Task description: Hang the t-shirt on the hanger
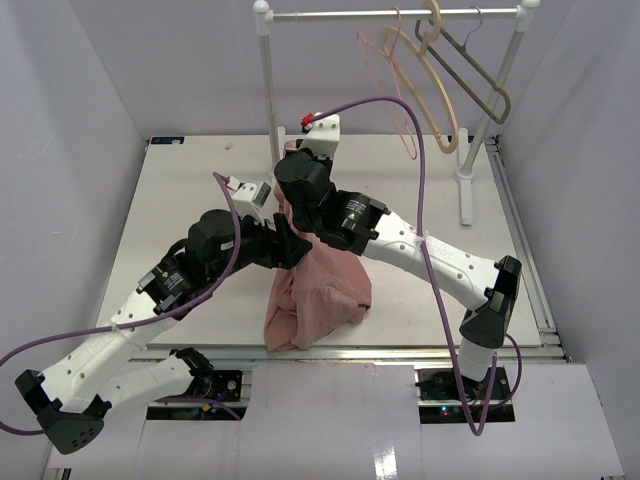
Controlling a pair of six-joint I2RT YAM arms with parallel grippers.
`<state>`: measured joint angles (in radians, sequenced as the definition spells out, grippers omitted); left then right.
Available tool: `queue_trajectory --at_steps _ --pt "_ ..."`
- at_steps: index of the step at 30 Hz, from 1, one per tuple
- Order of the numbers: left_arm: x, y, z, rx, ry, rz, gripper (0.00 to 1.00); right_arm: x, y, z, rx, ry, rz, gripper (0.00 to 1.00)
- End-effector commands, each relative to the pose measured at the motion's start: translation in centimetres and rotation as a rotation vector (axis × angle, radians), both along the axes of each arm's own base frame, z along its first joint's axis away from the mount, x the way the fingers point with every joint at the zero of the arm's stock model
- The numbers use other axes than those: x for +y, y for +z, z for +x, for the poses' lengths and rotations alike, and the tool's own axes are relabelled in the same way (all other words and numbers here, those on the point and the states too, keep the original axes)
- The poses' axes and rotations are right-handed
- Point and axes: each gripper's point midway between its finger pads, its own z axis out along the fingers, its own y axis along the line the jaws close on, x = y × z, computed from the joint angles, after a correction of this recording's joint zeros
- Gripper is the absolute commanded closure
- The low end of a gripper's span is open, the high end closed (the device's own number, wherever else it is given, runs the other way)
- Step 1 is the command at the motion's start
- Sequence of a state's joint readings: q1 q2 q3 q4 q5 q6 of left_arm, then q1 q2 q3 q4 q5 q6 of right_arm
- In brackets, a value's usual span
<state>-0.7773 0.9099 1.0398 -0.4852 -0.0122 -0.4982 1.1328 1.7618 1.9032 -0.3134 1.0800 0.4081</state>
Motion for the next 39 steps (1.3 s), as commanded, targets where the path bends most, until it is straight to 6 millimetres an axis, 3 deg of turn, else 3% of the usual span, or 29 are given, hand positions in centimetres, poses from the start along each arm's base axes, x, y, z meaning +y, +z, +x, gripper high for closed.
queue_trajectory --at_steps 1,5,9,15,19,25,35,39 --pt "-0.1 0.2 1.2 -0.038 0.055 -0.003 0.22 -0.7 2.5 0.3 -0.051 -0.082 0.18 0.92" --pt "-0.1 -1.0 2.0 -0.039 0.09 0.046 0.25 -0.2 1.8 0.5 -0.042 -0.088 0.203 0.92" --pt "0.2 -2.6 2.8 -0.039 0.129 0.113 0.34 0.2 1.2 0.8 -0.035 -0.092 0.208 0.92" --pt "1.5 -2.7 3.3 -0.065 0.195 0.142 0.75 -0.2 -0.1 1.0 -0.02 -0.106 0.214 0.92" --pt "0.4 -2.5 2.8 -0.062 0.127 0.139 0.99 0.3 -1.2 1.1 0.001 -0.081 0.206 0.92" --pt "-0.6 -1.8 1.7 -0.047 0.059 0.086 1.0 0.6 -2.3 1.3 0.031 -0.03 0.21 0.92" --pt "-0.8 0.0 0.4 -0.066 0.018 -0.014 1.0 -1.9 -0.6 0.3 -0.034 0.041 0.249 0.45" --pt "-1.5 -0.1 0.0 -0.05 -0.016 -0.043 1.0 -3.7 2.1 -0.5 -0.108 0.075 0.287 0.34"
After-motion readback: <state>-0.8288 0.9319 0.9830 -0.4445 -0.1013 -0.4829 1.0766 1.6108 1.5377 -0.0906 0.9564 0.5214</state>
